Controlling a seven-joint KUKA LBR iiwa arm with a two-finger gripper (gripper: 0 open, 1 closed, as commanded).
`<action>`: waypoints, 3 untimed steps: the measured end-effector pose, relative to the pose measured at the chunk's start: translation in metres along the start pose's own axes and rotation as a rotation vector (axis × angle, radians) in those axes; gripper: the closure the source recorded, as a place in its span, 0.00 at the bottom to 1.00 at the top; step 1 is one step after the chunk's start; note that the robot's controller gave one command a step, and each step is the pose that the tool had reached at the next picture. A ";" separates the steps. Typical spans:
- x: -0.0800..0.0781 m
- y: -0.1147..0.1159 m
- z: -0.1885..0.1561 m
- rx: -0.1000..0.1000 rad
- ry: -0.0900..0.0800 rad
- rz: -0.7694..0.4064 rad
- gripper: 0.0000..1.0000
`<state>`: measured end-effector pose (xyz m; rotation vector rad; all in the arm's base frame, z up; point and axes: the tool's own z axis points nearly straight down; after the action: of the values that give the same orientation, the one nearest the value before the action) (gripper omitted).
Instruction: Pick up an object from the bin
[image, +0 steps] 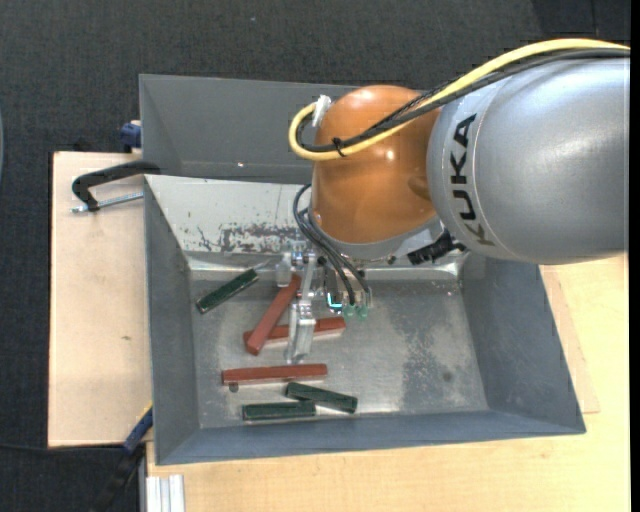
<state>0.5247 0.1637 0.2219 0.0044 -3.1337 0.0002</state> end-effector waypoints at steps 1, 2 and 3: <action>-0.002 -0.001 -0.004 -0.002 -0.008 0.002 0.00; -0.005 -0.002 0.037 -0.003 -0.016 -0.043 0.00; -0.006 0.001 0.090 0.000 -0.010 -0.213 0.00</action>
Offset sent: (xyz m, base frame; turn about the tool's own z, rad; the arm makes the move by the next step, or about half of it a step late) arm 0.0054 -0.0107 -0.1519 -0.1487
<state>0.5297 0.1648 0.1313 0.3378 -3.1251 -0.0008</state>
